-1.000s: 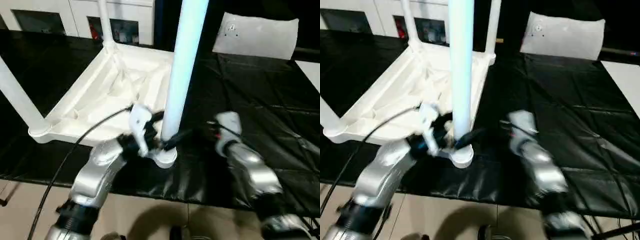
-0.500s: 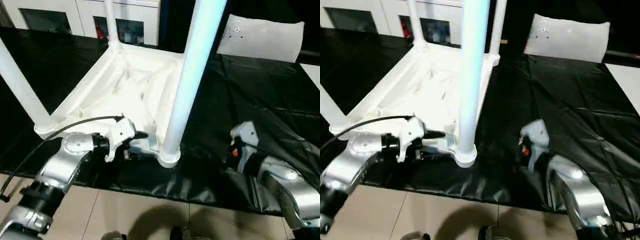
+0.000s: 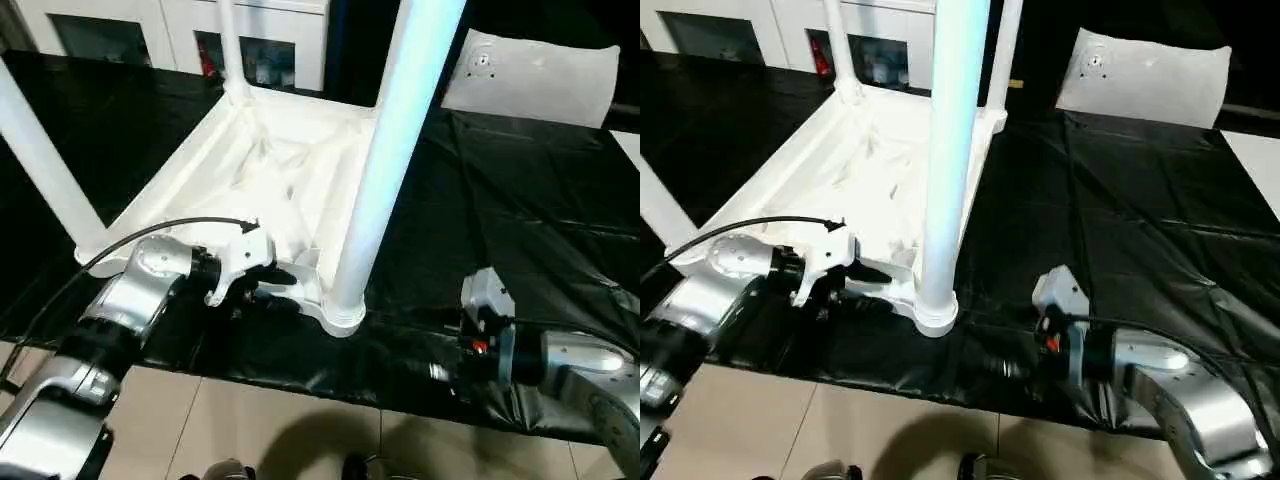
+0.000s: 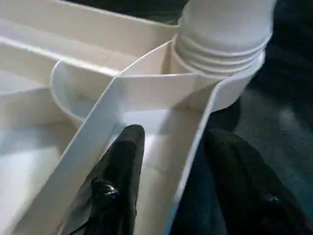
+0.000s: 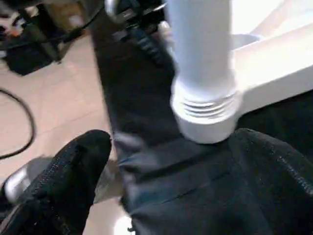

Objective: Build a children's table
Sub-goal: Rotate table base, then rotate leg to tighten

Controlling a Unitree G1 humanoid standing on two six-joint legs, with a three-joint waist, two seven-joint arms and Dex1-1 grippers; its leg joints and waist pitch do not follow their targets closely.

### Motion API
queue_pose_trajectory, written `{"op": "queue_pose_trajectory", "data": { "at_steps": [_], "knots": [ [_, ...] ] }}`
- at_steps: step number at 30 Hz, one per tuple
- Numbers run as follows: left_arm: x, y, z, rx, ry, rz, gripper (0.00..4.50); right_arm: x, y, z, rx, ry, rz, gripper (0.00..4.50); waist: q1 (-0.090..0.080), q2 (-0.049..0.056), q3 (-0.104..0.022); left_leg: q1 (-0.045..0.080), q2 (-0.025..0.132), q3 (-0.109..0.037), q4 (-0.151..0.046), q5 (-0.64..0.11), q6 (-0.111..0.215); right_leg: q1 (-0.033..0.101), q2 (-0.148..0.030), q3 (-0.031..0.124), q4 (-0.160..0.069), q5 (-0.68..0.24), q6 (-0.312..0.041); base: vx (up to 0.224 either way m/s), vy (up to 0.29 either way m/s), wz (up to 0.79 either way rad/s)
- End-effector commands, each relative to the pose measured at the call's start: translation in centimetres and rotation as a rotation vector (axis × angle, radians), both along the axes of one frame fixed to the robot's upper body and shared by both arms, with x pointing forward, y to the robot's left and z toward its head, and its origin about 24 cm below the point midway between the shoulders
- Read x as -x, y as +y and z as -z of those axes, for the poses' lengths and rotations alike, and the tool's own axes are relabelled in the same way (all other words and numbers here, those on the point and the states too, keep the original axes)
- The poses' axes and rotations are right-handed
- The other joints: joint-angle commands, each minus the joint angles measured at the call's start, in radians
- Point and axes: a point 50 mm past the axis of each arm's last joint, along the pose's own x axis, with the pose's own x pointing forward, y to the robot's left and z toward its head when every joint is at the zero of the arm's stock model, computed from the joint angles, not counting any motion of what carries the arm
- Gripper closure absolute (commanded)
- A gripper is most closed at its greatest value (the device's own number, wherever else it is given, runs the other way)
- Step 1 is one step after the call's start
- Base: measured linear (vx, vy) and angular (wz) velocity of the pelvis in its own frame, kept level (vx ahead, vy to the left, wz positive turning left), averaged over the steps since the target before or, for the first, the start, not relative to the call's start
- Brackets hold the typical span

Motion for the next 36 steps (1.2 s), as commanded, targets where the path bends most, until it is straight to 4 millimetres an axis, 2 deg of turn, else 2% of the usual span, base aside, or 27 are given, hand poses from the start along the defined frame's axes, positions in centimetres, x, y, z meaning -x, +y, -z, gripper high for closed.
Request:
{"op": "queue_pose_trajectory", "data": {
  "at_steps": [1, 7, 10, 13, 16, 19, 25, 29, 32, 36],
  "knots": [
    [-0.1, -0.3, -0.1, -0.025, 0.008, 0.046, 2.61, 0.3, 0.1, -0.1, -0.001, 0.011, -0.016, 0.0, 0.007, -0.001, -0.068, 0.003, 0.021, -0.005, -0.069, -0.205, 0.045, 0.054, -0.075, 0.044, -0.078, -0.448, -0.115, 0.0, 0.0, 0.0],
    [-0.5, -0.7, -0.2, -0.027, 0.025, 0.071, 3.04, 0.4, 0.1, -0.2, -0.002, 0.017, -0.024, 0.0, 0.013, -0.001, -0.071, 0.002, 0.021, -0.003, -0.068, -0.187, 0.047, 0.056, -0.074, 0.045, -0.073, -0.39, -0.134, 0.0, 0.0, 0.0],
    [-0.6, -1.1, 0.0, -0.035, 0.044, 0.098, 3.4, 0.5, 0.1, -0.2, -0.002, 0.02, -0.03, 0.0, 0.015, -0.001, -0.071, 0.003, 0.021, -0.003, -0.067, -0.182, 0.049, 0.057, -0.075, 0.045, -0.071, -0.374, -0.141, 0.0, 0.0, 0.0],
    [-0.7, -1.3, 0.1, -0.05, 0.049, 0.107, 3.47, 0.5, 0.2, -0.2, -0.003, 0.018, -0.031, 0.0, 0.017, -0.002, -0.072, 0.001, 0.022, -0.004, -0.068, -0.179, 0.048, 0.06, -0.076, 0.045, -0.068, -0.358, -0.149, 0.0, 0.0, 0.0],
    [-0.9, -1.4, 0.1, -0.056, 0.053, 0.114, 3.84, 0.5, 0.2, -0.2, -0.004, 0.011, -0.027, 0.0, 0.017, -0.002, -0.07, 0.001, 0.02, -0.003, -0.068, -0.185, 0.049, 0.06, -0.075, 0.045, -0.073, -0.377, -0.145, 0.0, 0.0, 0.0],
    [-0.9, -1.5, 0.1, -0.064, 0.063, 0.127, 3.92, 0.4, 0.1, -0.2, -0.001, 0.005, -0.023, 0.0, 0.017, -0.001, -0.07, 0.002, 0.022, -0.005, -0.069, -0.19, 0.046, 0.06, -0.077, 0.044, -0.073, -0.389, -0.142, 0.0, 0.0, 0.0],
    [-0.8, -1.0, 0.4, -0.136, 0.049, 0.165, 4.4, 0.0, 0.1, -0.4, -0.001, -0.026, -0.002, 0.0, 0.014, -0.004, -0.071, -0.001, 0.021, -0.005, -0.069, -0.179, 0.051, 0.063, -0.077, 0.045, -0.07, -0.37, -0.146, 0.0, 0.0, 0.0],
    [-0.9, -1.2, 0.1, -0.106, 0.038, 0.142, 4.49, -0.6, 0.1, -0.5, 0.005, -0.07, 0.037, 0.0, 0.011, -0.006, -0.073, -0.002, 0.022, -0.005, -0.069, -0.171, 0.05, 0.063, -0.078, 0.044, -0.067, -0.358, -0.156, 0.0, 0.0, 0.0],
    [-1.0, -1.7, -0.2, -0.042, 0.014, 0.103, 4.49, -1.5, 0.1, -0.5, 0.014, -0.109, 0.102, 0.0, 0.005, -0.004, -0.073, -0.001, 0.022, -0.004, -0.068, -0.178, 0.041, 0.06, -0.078, 0.044, -0.066, -0.357, -0.169, 0.0, 0.0, 0.0],
    [-0.1, -2.6, 0.8, 0.001, 0.004, 0.075, 4.49, -2.6, -0.1, -0.6, 0.02, -0.148, 0.161, 0.0, 0.002, -0.006, -0.075, -0.001, 0.024, -0.004, -0.066, -0.175, 0.043, 0.062, -0.078, 0.045, -0.064, -0.357, -0.173, 0.0, 0.0, 0.0]
  ]
}}
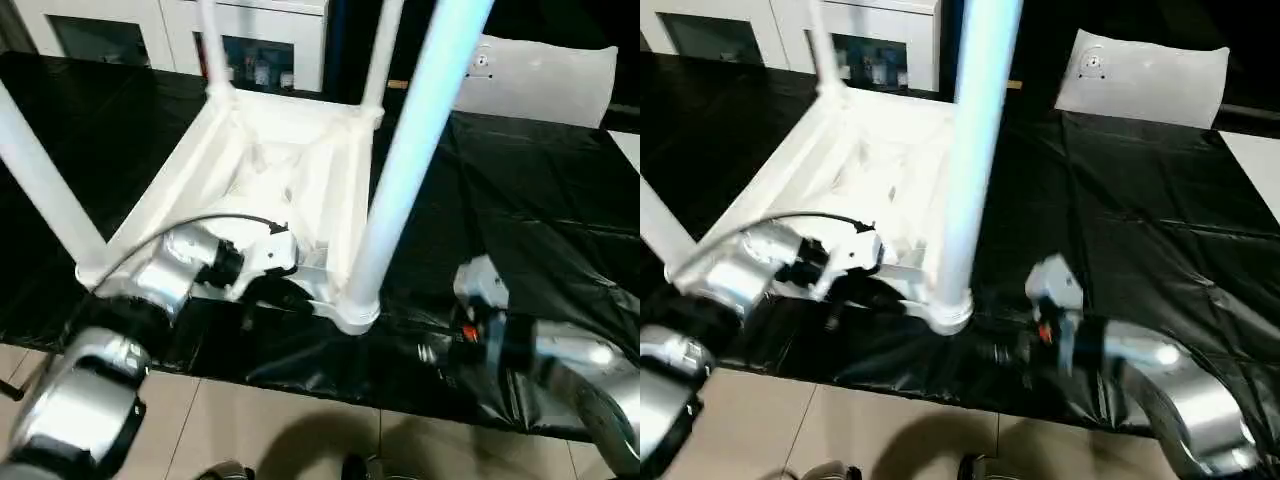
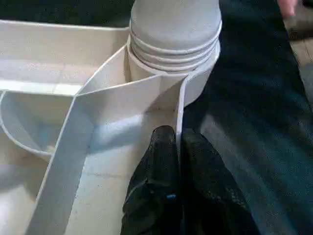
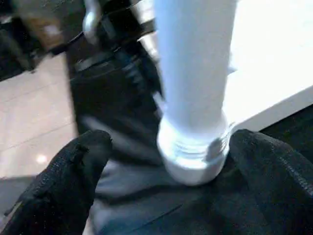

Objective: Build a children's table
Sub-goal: Rotate leg to tighten

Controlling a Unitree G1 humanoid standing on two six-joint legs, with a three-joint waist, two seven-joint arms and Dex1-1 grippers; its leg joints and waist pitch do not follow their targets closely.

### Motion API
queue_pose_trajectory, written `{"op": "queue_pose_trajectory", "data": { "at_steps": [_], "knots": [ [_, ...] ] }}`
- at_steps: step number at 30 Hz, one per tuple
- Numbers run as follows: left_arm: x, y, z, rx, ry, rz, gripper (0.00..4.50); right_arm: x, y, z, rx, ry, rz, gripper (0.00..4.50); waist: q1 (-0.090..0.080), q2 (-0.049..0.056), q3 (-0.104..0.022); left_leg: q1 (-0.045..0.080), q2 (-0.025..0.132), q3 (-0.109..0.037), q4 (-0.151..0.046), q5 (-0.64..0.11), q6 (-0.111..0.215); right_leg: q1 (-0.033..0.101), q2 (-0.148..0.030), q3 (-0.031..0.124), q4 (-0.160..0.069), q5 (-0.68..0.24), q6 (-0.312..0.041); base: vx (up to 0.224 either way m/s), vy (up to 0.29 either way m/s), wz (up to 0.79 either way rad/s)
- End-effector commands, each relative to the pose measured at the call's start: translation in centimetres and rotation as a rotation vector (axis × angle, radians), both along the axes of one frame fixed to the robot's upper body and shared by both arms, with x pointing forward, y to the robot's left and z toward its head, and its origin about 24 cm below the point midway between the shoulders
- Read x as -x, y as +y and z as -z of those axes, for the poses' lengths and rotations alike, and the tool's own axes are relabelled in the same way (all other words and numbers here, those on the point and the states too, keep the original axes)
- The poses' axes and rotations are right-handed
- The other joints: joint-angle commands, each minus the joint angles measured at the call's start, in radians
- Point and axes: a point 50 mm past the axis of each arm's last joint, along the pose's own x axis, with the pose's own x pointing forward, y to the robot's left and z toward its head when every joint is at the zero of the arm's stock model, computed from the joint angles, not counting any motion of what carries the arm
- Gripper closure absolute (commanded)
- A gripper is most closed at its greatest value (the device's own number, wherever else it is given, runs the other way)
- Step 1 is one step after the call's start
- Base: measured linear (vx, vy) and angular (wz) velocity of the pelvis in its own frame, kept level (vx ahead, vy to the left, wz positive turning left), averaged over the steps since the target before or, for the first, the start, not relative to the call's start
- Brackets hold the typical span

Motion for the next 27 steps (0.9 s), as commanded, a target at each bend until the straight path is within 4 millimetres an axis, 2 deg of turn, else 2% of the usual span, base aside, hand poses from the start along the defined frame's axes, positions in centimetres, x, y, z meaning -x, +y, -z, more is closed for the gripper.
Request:
{"op": "queue_pose_trajectory", "data": {
  "at_steps": [1, 4, 6, 7, 11, 12, 13, 15, 17, 22, 27],
  "knots": [
    [0.4, 0.2, 0.7, 0.016, 0.004, -0.044, 4.49, -0.6, -0.7, -0.3, 0.015, -0.031, 0.042, 0.0, 0.009, -0.003, -0.073, -0.001, 0.024, -0.004, -0.067, -0.176, 0.046, 0.06, -0.076, 0.044, -0.067, -0.362, -0.168, 0.0, 0.0, 0.0],
    [1.9, -0.3, 1.5, -0.023, -0.009, 0.062, 4.49, -1.2, -0.6, -0.3, 0.026, -0.056, 0.032, 0.0, 0.005, -0.004, -0.075, -0.004, 0.025, -0.004, -0.067, -0.169, 0.05, 0.062, -0.076, 0.045, -0.063, -0.343, -0.17, 0.0, 0.0, 0.0],
    [2.1, -0.4, 1.5, -0.044, -0.02, 0.098, 4.49, -1.3, -0.2, -0.4, 0.001, -0.065, -0.006, 0.0, 0.004, -0.002, -0.077, 0.001, 0.025, -0.002, -0.065, -0.169, 0.055, 0.058, -0.075, 0.046, -0.063, -0.334, -0.175, 0.0, 0.0, 0.0],
    [2.2, -0.4, 1.4, -0.047, -0.019, 0.109, 4.5, -1.4, -0.1, -0.5, -0.018, -0.064, -0.029, 0.3, 0.002, -0.008, -0.078, -0.001, 0.024, -0.001, -0.065, -0.169, 0.059, 0.06, -0.074, 0.046, -0.061, -0.324, -0.178, 0.0, 0.0, 0.0],
    [2.3, -0.7, 1.1, -0.061, -0.018, 0.167, 4.5, -1.6, 0.5, -0.5, -0.071, -0.045, -0.122, 0.38, 0.004, -0.006, -0.081, -0.002, 0.026, -0.003, -0.066, -0.151, 0.067, 0.063, -0.076, 0.046, -0.055, -0.292, -0.189, 0.0, 0.0, 0.0],
    [2.4, -0.7, 0.9, -0.065, -0.017, 0.179, 4.5, -1.7, 0.6, -0.5, -0.075, -0.039, -0.148, 0.7, 0.003, -0.006, -0.08, 0.0, 0.028, -0.002, -0.066, -0.147, 0.069, 0.061, -0.075, 0.047, -0.054, -0.272, -0.199, 0.0, 0.0, 0.0],
    [2.4, -0.8, 0.8, -0.076, -0.011, 0.202, 4.5, -1.8, 0.8, -0.5, -0.079, -0.026, -0.202, 0.79, 0.004, -0.009, -0.081, 0.001, 0.027, -0.001, -0.065, -0.151, 0.071, 0.061, -0.075, 0.046, -0.054, -0.272, -0.205, 0.0, 0.0, 0.0],
    [2.4, -0.9, 0.7, -0.089, -0.007, 0.227, 4.5, -2.0, 1.0, -0.5, -0.079, -0.015, -0.257, 0.79, 0.006, -0.006, -0.08, 0.001, 0.027, -0.001, -0.065, -0.152, 0.073, 0.062, -0.076, 0.047, -0.053, -0.275, -0.209, 0.0, 0.0, 0.0],
    [2.5, -0.9, 0.6, -0.096, -0.009, 0.243, 4.5, -2.0, 1.0, -0.5, -0.075, -0.009, -0.281, 1.11, 0.01, -0.007, -0.081, 0.001, 0.026, 0.0, -0.064, -0.147, 0.073, 0.062, -0.076, 0.047, -0.052, -0.274, -0.208, 0.0, 0.0, 0.0],
    [2.6, -1.3, 0.4, -0.121, -0.009, 0.313, 4.5, -2.7, 1.1, -0.3, -0.03, 0.019, -0.421, 1.48, 0.021, -0.006, -0.081, 0.004, 0.028, 0.0, -0.063, -0.147, 0.067, 0.06, -0.076, 0.046, -0.051, -0.272, -0.212, 0.0, 0.0, 0.0],
    [2.4, -1.2, 0.3, -0.14, -0.012, 0.319, 4.5, -2.9, 1.3, -0.2, -0.018, 0.026, -0.462, 1.82, 0.028, -0.007, -0.08, 0.004, 0.028, 0.001, -0.064, -0.146, 0.064, 0.06, -0.076, 0.046, -0.051, -0.277, -0.21, 0.0, 0.0, 0.0]
  ]
}}
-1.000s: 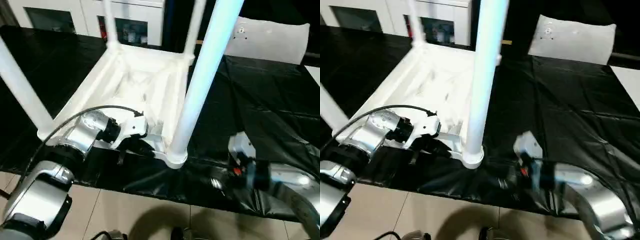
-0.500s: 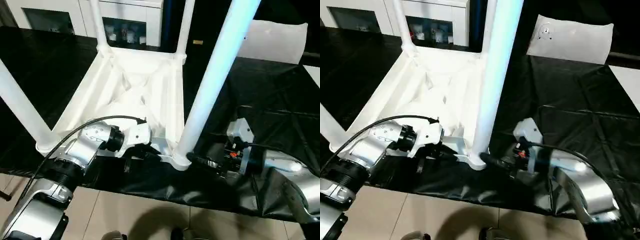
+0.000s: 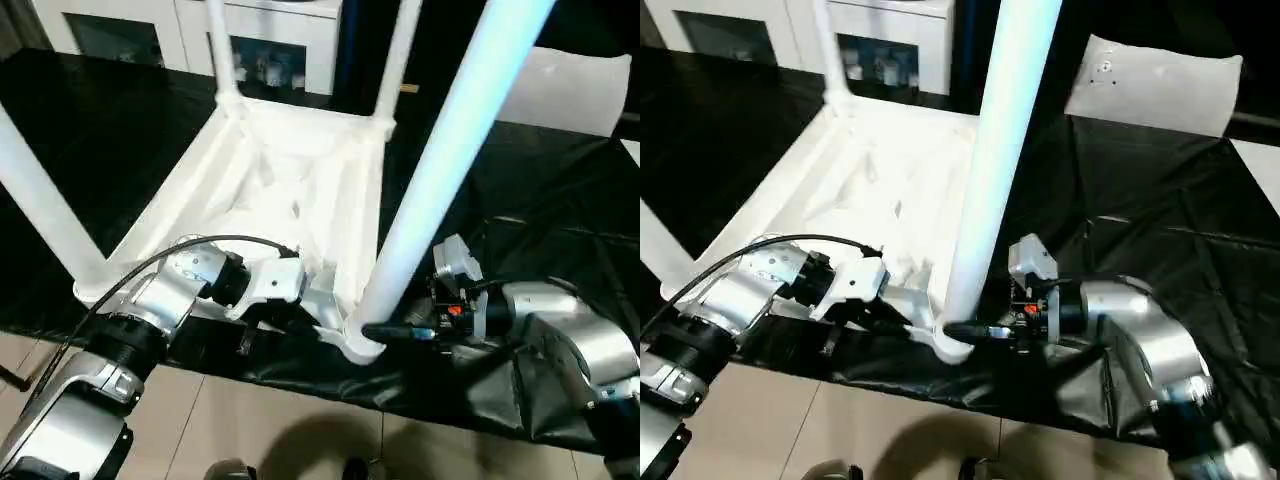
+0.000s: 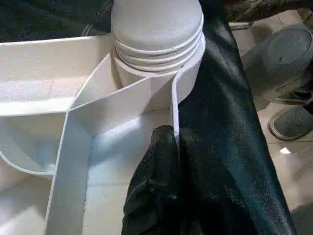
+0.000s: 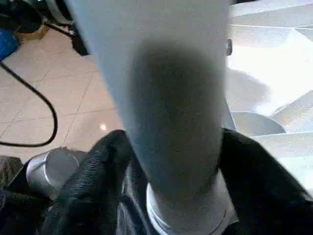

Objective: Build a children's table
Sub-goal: Rotate leg to tighten

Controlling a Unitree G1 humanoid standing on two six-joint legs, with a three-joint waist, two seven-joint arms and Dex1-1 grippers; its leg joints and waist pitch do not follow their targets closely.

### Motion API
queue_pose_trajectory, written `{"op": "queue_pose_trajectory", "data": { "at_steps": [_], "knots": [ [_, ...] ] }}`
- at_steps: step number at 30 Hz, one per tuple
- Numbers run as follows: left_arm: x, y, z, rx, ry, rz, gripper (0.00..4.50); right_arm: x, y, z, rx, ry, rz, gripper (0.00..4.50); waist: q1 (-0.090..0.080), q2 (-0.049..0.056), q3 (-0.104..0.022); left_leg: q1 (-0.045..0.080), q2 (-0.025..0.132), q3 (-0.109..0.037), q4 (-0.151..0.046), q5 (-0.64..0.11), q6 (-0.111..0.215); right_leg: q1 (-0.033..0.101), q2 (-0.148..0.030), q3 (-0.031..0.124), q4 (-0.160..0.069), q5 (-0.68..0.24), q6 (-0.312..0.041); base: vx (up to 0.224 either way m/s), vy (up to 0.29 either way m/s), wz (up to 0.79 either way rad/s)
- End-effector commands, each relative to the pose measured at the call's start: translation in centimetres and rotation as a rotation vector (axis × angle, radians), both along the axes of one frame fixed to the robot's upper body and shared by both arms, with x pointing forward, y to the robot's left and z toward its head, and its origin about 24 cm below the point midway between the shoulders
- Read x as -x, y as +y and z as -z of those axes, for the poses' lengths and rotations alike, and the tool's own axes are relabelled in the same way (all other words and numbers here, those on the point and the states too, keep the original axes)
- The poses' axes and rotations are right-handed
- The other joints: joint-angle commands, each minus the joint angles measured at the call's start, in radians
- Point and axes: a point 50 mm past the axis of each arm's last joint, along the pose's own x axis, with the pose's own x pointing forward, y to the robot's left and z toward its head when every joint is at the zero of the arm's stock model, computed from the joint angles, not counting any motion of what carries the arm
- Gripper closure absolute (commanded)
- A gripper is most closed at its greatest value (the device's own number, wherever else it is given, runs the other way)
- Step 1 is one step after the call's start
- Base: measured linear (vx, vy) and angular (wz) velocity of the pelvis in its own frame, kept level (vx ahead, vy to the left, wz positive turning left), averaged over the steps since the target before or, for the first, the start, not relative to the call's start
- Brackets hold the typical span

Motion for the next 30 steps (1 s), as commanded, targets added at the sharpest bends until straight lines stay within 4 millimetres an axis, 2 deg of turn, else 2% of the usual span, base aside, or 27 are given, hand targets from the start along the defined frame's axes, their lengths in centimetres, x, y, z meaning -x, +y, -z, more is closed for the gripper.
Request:
{"op": "queue_pose_trajectory", "data": {
  "at_steps": [1, 5, 6, 10, 11, 12, 14, 15, 16, 17, 18, 19, 21, 22, 24, 25, 26, 27, 30],
  "knots": [
    [0.4, -0.4, 0.5, -0.065, 0.012, 0.073, 4.5, 0.0, 0.0, 0.1, 0.016, 0.002, -0.037, 2.06, 0.002, -0.002, -0.075, 0.005, 0.028, 0.001, -0.064, -0.145, 0.064, 0.059, -0.075, 0.047, -0.052, -0.28, -0.203, 0.0, 0.0, 0.0],
    [0.1, -0.2, 0.5, -0.072, -0.001, 0.048, 4.5, -0.4, 0.3, 0.2, 0.008, 0.001, -0.054, 2.25, 0.006, -0.004, -0.076, 0.003, 0.027, 0.001, -0.064, -0.136, 0.064, 0.06, -0.075, 0.046, -0.05, -0.274, -0.203, 0.0, 0.0, 0.0],
    [0.1, -0.2, 0.5, -0.069, 0.0, 0.039, 4.5, -0.4, 0.3, 0.2, 0.006, 0.002, -0.056, 2.42, 0.007, -0.004, -0.075, 0.003, 0.027, 0.002, -0.064, -0.139, 0.064, 0.059, -0.075, 0.046, -0.051, -0.281, -0.202, 0.0, 0.0, 0.0],
    [-0.5, -0.2, 0.5, -0.024, 0.01, -0.072, 4.5, -0.1, 0.7, 0.4, -0.018, 0.016, -0.039, 2.5, 0.012, -0.005, -0.07, 0.005, 0.026, 0.001, -0.065, -0.157, 0.056, 0.057, -0.075, 0.046, -0.057, -0.338, -0.181, 0.0, 0.0, 0.0],
    [-0.6, -0.2, 0.5, -0.02, 0.011, -0.082, 4.5, -0.1, 0.7, 0.4, -0.02, 0.018, -0.036, 2.52, 0.011, -0.001, -0.066, 0.005, 0.027, 0.001, -0.067, -0.163, 0.054, 0.054, -0.074, 0.047, -0.058, -0.344, -0.181, 0.0, 0.0, 0.0],
    [-0.7, -0.3, 0.4, -0.01, 0.011, -0.111, 4.5, 0.0, 0.8, 0.5, -0.034, 0.027, -0.007, 2.52, 0.011, -0.004, -0.066, 0.005, 0.026, 0.001, -0.067, -0.172, 0.051, 0.055, -0.073, 0.047, -0.061, -0.357, -0.176, 0.0, 0.0, 0.0],
    [-1.4, -0.5, 0.4, 0.019, 0.001, -0.206, 4.5, 0.0, 1.0, 0.7, -0.043, 0.036, 0.046, 2.53, 0.012, -0.003, -0.062, 0.009, 0.024, 0.0, -0.068, -0.199, 0.045, 0.051, -0.073, 0.045, -0.069, -0.409, -0.161, 0.0, 0.0, 0.0],
    [-2.0, -0.8, 0.2, 0.057, -0.005, -0.293, 4.5, 0.0, 1.1, 1.0, -0.032, 0.026, 0.112, 2.53, 0.009, -0.004, -0.059, 0.008, 0.022, -0.001, -0.07, -0.213, 0.037, 0.051, -0.073, 0.044, -0.074, -0.457, -0.142, 0.0, 0.0, 0.0],
    [-2.3, -1.1, 0.2, 0.08, -0.005, -0.34, 4.5, -0.1, 1.3, 1.3, -0.016, 0.016, 0.17, 2.53, 0.009, -0.004, -0.057, 0.015, 0.02, -0.001, -0.068, -0.232, 0.032, 0.045, -0.075, 0.042, -0.084, -0.514, -0.126, 0.0, 0.0, 0.0],
    [-2.4, -1.3, 0.1, 0.093, -0.004, -0.363, 4.5, -0.2, 1.3, 1.6, -0.005, 0.009, 0.207, 2.53, 0.006, -0.006, -0.056, 0.012, 0.018, -0.003, -0.069, -0.235, 0.03, 0.046, -0.074, 0.039, -0.087, -0.539, -0.113, 0.0, 0.0, 0.0],
    [-2.5, -1.7, 0.1, 0.111, 0.001, -0.394, 4.5, -0.4, 1.6, 1.8, 0.001, 0.004, 0.27, 2.53, 0.004, -0.001, -0.054, 0.01, 0.017, -0.007, -0.07, -0.244, 0.021, 0.045, -0.075, 0.036, -0.091, -0.582, -0.088, 0.0, 0.0, 0.0],
    [-2.6, -2.2, 0.0, 0.128, 0.004, -0.43, 4.5, -0.7, 1.9, 2.0, -0.003, 0.009, 0.347, 2.54, -0.004, -0.007, -0.053, 0.009, 0.013, -0.008, -0.069, -0.256, 0.017, 0.045, -0.074, 0.031, -0.098, -0.622, -0.066, 0.0, 0.0, 0.0],
    [-3.0, -3.3, -0.1, 0.164, 0.005, -0.51, 4.5, -1.3, 2.8, 2.3, -0.026, 0.04, 0.508, 2.56, -0.022, -0.005, -0.05, 0.0, 0.009, -0.015, -0.072, -0.27, 0.007, 0.048, -0.072, 0.02, -0.105, -0.667, -0.04, -0.025, 0.009, -0.06],
    [-3.1, -3.6, -0.2, 0.173, 0.001, -0.533, 4.5, -1.5, 3.0, 2.4, -0.029, 0.046, 0.549, 2.57, -0.034, -0.009, -0.049, -0.002, 0.004, -0.017, -0.068, -0.287, 0.007, 0.048, -0.074, 0.01, -0.118, -0.711, -0.017, 0.0, 0.0, 0.0],
    [-3.4, -4.5, -0.3, 0.197, -0.005, -0.586, 4.5, -2.1, 3.7, 2.6, -0.031, 0.049, 0.655, 2.57, -0.042, -0.006, -0.048, 0.003, 0.0, -0.018, -0.064, -0.296, 0.011, 0.044, -0.075, 0.005, -0.128, -0.738, -0.001, 0.0, 0.0, 0.0],
    [-3.6, -5.0, -0.4, 0.207, -0.008, -0.613, 4.5, -2.6, 4.1, 2.7, -0.035, 0.059, 0.726, 2.57, -0.05, 0.0, -0.053, 0.002, 0.003, -0.022, -0.066, -0.292, 0.018, 0.049, -0.077, 0.001, -0.13, -0.706, -0.009, 0.0, 0.0, 0.0],
    [-3.7, -5.5, -0.5, 0.215, -0.016, -0.637, 4.5, -2.9, 4.5, 2.8, -0.04, 0.073, 0.79, 2.57, -0.053, 0.004, -0.054, 0.004, 0.007, -0.023, -0.07, -0.294, 0.021, 0.049, -0.078, 0.0, -0.129, -0.679, -0.019, 0.0, 0.0, 0.0],
    [-3.9, -5.9, -0.6, 0.219, -0.028, -0.662, 4.5, -3.3, 4.9, 2.9, -0.043, 0.085, 0.839, 2.57, -0.061, 0.01, -0.051, 0.003, 0.012, -0.026, -0.075, -0.311, 0.023, 0.049, -0.076, -0.008, -0.128, -0.635, -0.036, 0.0, 0.0, 0.0],
    [-4.5, -7.3, -1.1, 0.232, -0.078, -0.737, 4.5, -4.3, 6.5, 2.7, -0.032, 0.079, 0.956, 2.57, -0.078, 0.01, -0.05, 0.01, 0.014, -0.028, -0.077, -0.363, 0.023, 0.049, -0.078, -0.018, -0.131, -0.596, -0.053, 0.0, 0.0, 0.0]
  ]
}}
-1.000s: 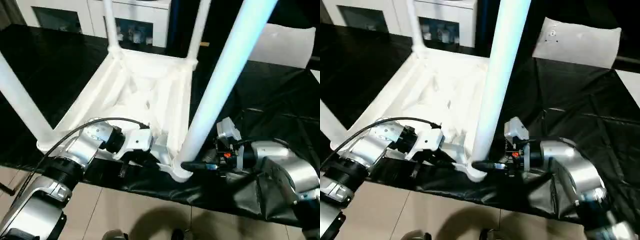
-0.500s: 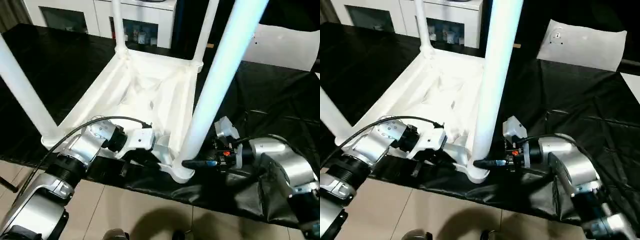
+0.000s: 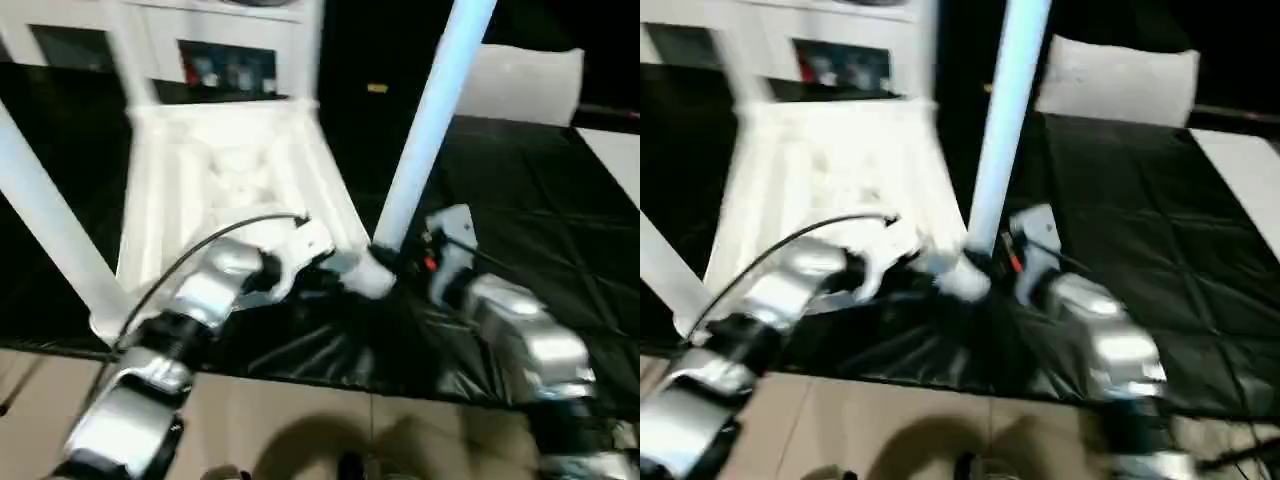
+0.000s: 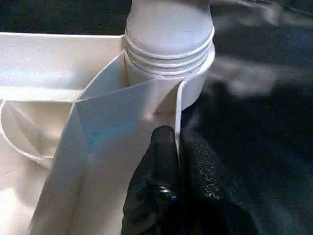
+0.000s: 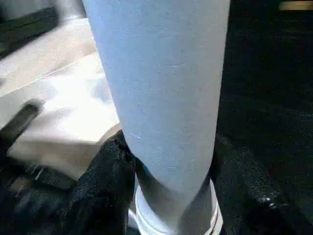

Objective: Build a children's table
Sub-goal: Rotate leg to tighten

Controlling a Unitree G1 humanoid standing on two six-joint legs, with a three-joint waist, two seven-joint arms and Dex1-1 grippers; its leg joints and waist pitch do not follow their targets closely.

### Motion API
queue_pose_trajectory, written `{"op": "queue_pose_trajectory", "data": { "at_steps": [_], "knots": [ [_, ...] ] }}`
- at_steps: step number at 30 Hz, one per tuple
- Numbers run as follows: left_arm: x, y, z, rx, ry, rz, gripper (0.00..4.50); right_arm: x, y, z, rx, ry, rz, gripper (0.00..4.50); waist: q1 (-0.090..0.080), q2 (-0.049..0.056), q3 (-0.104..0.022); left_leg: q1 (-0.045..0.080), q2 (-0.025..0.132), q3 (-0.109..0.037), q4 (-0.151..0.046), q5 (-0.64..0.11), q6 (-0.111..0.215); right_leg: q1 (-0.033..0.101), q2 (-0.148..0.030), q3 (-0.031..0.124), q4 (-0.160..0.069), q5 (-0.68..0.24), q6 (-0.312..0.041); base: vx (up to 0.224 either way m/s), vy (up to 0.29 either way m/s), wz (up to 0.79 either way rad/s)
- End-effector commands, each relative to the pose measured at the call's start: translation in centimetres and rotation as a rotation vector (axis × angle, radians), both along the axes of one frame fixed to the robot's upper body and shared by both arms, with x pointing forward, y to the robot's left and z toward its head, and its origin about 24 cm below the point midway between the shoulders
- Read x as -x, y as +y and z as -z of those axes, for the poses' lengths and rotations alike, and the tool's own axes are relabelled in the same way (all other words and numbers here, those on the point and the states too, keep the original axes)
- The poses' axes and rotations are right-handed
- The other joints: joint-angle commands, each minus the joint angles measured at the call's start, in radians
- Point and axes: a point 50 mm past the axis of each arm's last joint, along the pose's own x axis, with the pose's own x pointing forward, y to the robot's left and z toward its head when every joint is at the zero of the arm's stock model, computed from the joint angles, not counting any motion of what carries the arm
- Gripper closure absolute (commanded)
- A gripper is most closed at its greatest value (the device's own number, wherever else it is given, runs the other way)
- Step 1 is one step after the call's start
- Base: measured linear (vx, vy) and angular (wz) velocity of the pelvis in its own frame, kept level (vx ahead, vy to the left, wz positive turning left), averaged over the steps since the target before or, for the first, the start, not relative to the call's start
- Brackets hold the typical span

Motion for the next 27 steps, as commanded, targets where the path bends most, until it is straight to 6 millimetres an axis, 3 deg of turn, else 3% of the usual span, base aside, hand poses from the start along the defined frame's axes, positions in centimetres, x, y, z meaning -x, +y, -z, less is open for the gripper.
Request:
{"op": "queue_pose_trajectory", "data": {
  "at_steps": [1, 4, 6, 9, 10, 14, 17, 19, 22, 26, 27],
  "knots": [
    [-0.8, -2.5, -2.2, 0.048, -0.115, -0.052, 4.5, 0.5, 3.6, 1.3, -0.011, 0.094, -0.04, 2.57, -0.003, 0.006, -0.054, 0.01, 0.012, -0.018, -0.081, -0.362, 0.027, 0.045, -0.068, 0.018, -0.091, -0.574, -0.063, 0.0, 0.0, 0.0],
    [-0.7, -2.6, -2.1, 0.023, -0.133, -0.048, 4.5, 0.6, 4.1, 1.2, -0.008, 0.098, -0.028, 2.57, -0.003, 0.008, -0.054, 0.011, 0.015, -0.016, -0.086, -0.347, 0.034, 0.042, -0.073, 0.029, -0.083, -0.514, -0.088, 0.0, 0.0, 0.0],
    [-0.7, -2.5, -2.0, 0.021, -0.136, -0.048, 4.5, 0.7, 3.9, 1.2, -0.005, 0.086, -0.032, 2.01, -0.001, 0.009, -0.054, 0.01, 0.016, -0.014, -0.087, -0.334, 0.037, 0.043, -0.073, 0.034, -0.078, -0.481, -0.1, 0.0, 0.0, 0.0],
    [-0.3, -2.0, -1.5, 0.009, -0.119, -0.043, 4.5, 0.9, 3.5, 1.0, -0.03, 0.058, -0.022, 1.78, 0.008, 0.007, -0.057, 0.008, 0.019, -0.006, -0.088, -0.277, 0.048, 0.045, -0.074, 0.046, -0.064, -0.395, -0.135, 0.0, 0.0, 0.0],
    [-0.2, -1.7, -1.4, 0.003, -0.114, -0.035, 4.5, 0.9, 3.2, 1.0, -0.032, 0.061, -0.006, 1.53, 0.009, 0.005, -0.056, 0.005, 0.018, -0.005, -0.09, -0.276, 0.05, 0.047, -0.072, 0.047, -0.062, -0.408, -0.136, 0.0, 0.0, 0.0],
    [0.1, -0.3, -0.9, -0.018, -0.097, 0.0, 4.5, 1.2, 1.3, 0.9, -0.06, 0.034, 0.015, 1.32, 0.014, 0.003, -0.058, 0.004, 0.017, -0.004, -0.09, -0.259, 0.053, 0.049, -0.075, 0.049, -0.068, -0.45, -0.11, 0.0, 0.0, 0.0],
    [0.6, 0.4, -0.9, -0.018, -0.091, 0.075, 4.5, 1.6, 0.0, 0.7, -0.04, -0.016, -0.037, 0.94, 0.017, 0.004, -0.064, -0.006, 0.018, -0.003, -0.088, -0.187, 0.067, 0.057, -0.074, 0.052, -0.054, -0.357, -0.13, 0.0, 0.0, 0.0],
    [1.2, 1.1, -0.7, -0.028, -0.073, 0.165, 4.5, 1.9, -1.1, 0.2, -0.025, -0.06, -0.096, 0.87, 0.018, -0.002, -0.067, -0.013, 0.014, 0.001, -0.081, -0.152, 0.079, 0.059, -0.071, 0.057, -0.04, -0.297, -0.154, 0.0, 0.0, 0.0],
    [2.0, 1.7, -0.5, -0.035, -0.062, 0.288, 4.5, 2.2, -2.4, -0.4, -0.007, -0.11, -0.177, 0.58, 0.027, 0.001, -0.067, -0.007, 0.017, 0.007, -0.081, -0.124, 0.105, 0.057, -0.071, 0.061, -0.036, -0.252, -0.173, 0.0, 0.0, 0.0],
    [2.9, 2.4, -0.2, -0.04, -0.039, 0.424, 4.5, 3.1, -4.2, -1.4, 0.022, -0.149, -0.359, 0.4, 0.042, 0.002, -0.065, 0.0, 0.023, 0.009, -0.081, -0.116, 0.112, 0.053, -0.069, 0.061, -0.031, -0.232, -0.189, 0.0, 0.0, 0.0],
    [2.9, 2.4, -0.2, -0.04, -0.039, 0.424, 4.5, 3.1, -4.2, -1.4, 0.022, -0.149, -0.359, 0.25, 0.048, 0.004, -0.065, 0.007, 0.026, 0.011, -0.081, -0.123, 0.111, 0.049, -0.068, 0.062, -0.029, -0.225, -0.2, 0.0, 0.0, 0.0]
  ]
}}
